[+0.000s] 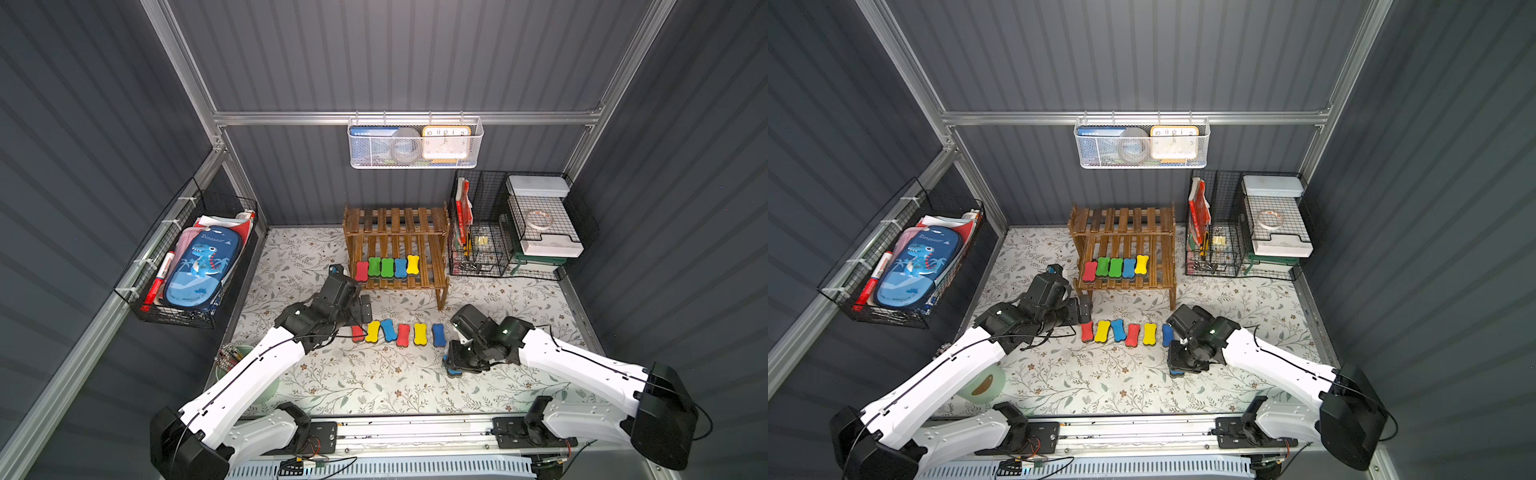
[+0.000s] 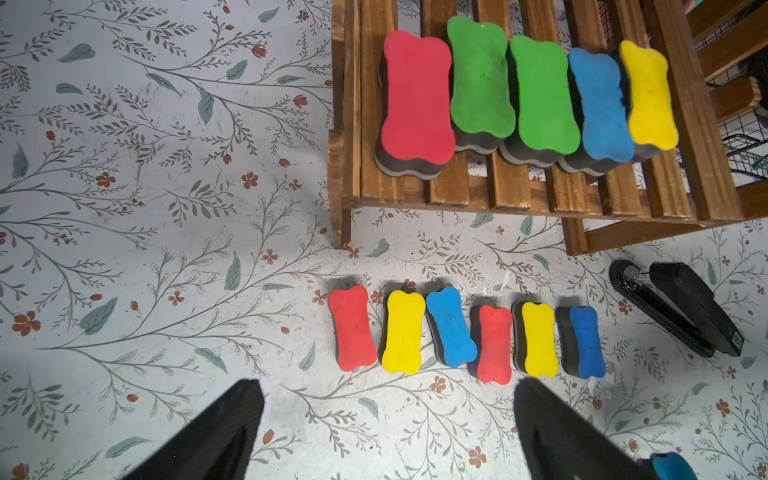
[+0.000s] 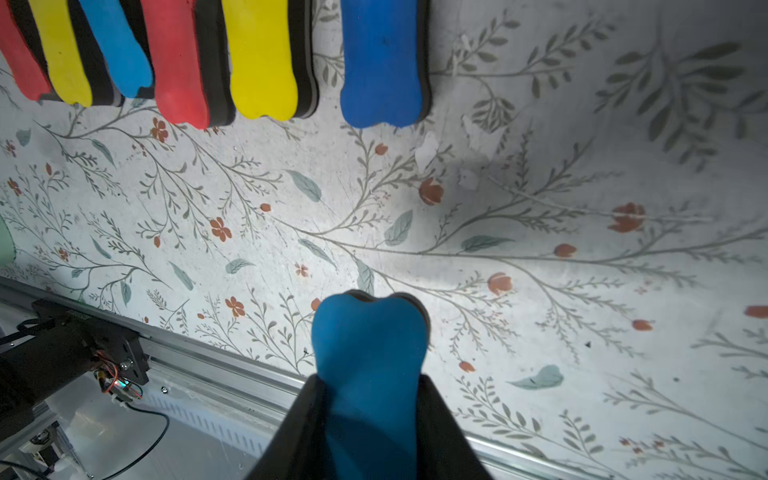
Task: Remove the whiteboard erasers from the shelf
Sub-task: Place the whiteboard eraser at the center of the board.
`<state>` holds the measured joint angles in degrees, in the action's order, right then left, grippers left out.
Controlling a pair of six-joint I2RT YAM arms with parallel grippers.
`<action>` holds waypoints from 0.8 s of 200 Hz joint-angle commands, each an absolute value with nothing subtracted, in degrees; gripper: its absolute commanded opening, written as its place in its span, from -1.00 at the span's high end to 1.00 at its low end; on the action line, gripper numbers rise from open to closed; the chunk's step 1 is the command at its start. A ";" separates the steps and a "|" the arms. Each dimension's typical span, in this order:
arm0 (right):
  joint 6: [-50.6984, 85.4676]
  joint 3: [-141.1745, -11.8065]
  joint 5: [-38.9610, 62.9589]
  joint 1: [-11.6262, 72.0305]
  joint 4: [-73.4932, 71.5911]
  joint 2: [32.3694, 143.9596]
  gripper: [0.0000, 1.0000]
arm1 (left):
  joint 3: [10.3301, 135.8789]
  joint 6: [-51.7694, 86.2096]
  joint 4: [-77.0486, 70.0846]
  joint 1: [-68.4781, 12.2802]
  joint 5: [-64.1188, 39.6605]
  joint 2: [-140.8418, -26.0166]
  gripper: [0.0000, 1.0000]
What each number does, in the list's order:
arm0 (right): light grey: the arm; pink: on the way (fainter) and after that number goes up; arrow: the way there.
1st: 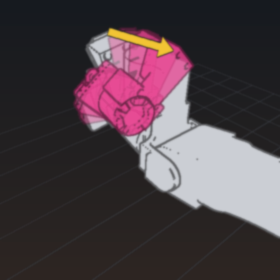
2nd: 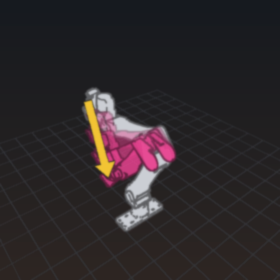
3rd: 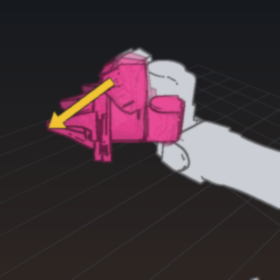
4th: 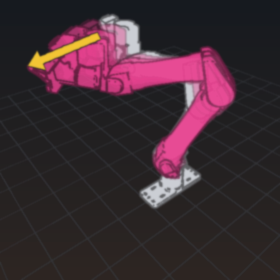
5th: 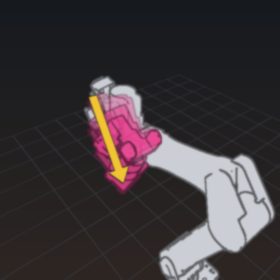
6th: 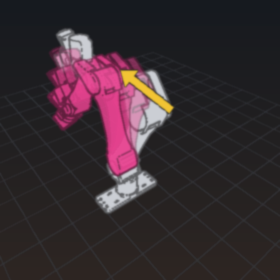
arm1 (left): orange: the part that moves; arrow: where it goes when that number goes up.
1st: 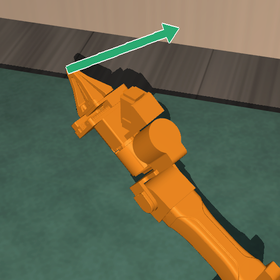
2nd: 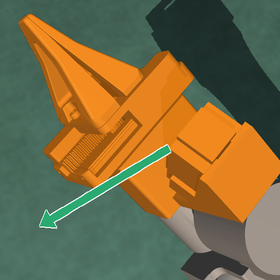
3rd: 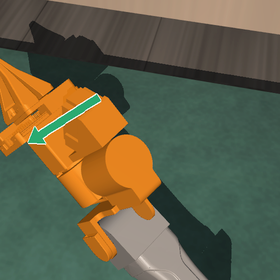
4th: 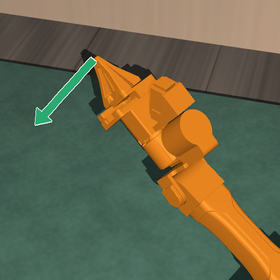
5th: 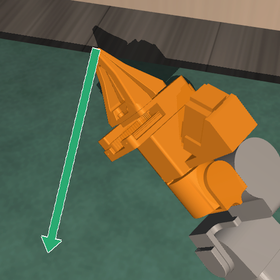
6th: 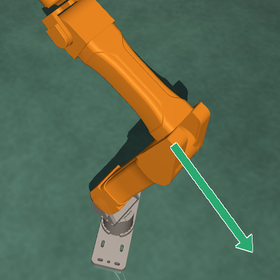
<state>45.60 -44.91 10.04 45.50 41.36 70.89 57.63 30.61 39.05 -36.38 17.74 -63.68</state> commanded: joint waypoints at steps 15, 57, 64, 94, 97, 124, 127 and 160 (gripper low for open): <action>44.97 -47.74 7.68 46.77 41.14 78.57 0.43 | 59.11 29.45 39.97 -36.39 17.32 -63.11 -0.98; 42.15 -51.60 4.68 46.92 40.56 83.38 0.44 | 58.89 29.62 40.20 -36.39 17.40 -63.41 -0.99; 41.95 -51.60 4.74 46.88 40.05 84.07 0.43 | 58.89 29.62 40.29 -36.39 17.47 -63.39 -0.99; 40.80 -53.15 5.75 46.85 40.18 88.26 0.43 | 58.65 29.62 40.17 -36.39 17.43 -63.72 -0.99; 40.78 -53.17 5.86 46.87 40.17 88.43 0.44 | 58.69 29.62 40.22 -36.39 17.45 -63.82 -0.99; 40.44 -52.91 6.86 46.85 39.49 89.77 0.43 | 58.54 29.56 40.08 -36.39 17.50 -63.85 -0.98; 40.38 -52.91 7.08 46.88 39.38 90.10 0.43 | 58.54 29.58 40.08 -36.39 17.45 -63.90 -0.98; 39.47 -53.44 8.15 46.85 38.72 91.31 0.25 | 58.80 29.49 39.87 -36.39 17.14 -64.43 -0.99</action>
<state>40.80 -52.42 7.05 46.65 38.87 90.41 57.69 30.59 39.09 -36.38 17.74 -63.77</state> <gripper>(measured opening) 0.354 0.992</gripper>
